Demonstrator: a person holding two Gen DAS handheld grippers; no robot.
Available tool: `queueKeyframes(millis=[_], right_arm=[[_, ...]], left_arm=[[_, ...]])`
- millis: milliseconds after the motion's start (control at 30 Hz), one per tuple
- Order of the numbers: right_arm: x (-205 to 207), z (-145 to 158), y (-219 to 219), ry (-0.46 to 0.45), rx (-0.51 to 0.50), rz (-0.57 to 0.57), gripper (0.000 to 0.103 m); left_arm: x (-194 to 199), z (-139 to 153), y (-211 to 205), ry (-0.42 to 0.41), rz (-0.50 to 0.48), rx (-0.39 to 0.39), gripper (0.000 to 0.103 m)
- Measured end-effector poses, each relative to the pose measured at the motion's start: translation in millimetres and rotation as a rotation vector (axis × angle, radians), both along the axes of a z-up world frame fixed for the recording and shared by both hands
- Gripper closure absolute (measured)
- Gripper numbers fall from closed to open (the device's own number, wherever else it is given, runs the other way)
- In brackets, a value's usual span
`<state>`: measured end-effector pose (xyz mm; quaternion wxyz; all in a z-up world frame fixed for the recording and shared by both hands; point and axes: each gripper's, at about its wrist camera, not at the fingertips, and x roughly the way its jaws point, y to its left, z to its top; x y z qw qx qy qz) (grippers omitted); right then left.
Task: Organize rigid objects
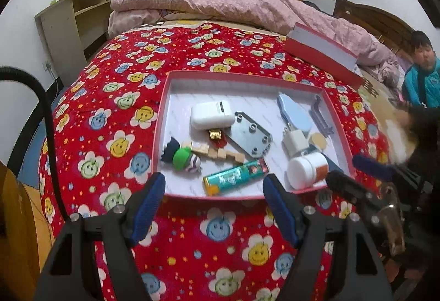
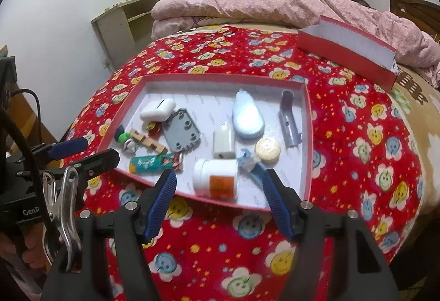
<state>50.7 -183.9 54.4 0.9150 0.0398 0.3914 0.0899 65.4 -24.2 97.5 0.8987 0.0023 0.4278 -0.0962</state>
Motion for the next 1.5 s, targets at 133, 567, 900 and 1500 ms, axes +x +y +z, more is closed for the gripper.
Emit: queueKeyframes(millis=[133, 567, 900, 1500], right_arm=[[-12, -4, 4, 0.009, 0.004, 0.01, 0.036], [-37, -29, 3, 0.041, -0.073, -0.055, 0.036], [-31, -47, 4, 0.079, -0.086, -0.075, 0.036], [-24, -75, 11, 0.11, -0.132, -0.087, 0.034]], left_arm=[[-12, -2, 2, 0.004, 0.001, -0.004, 0.026], [-34, -28, -5, 0.012, 0.001, 0.04, 0.026], [-27, -46, -8, 0.033, 0.019, 0.05, 0.026], [-16, -78, -4, 0.07, 0.055, 0.09, 0.024]])
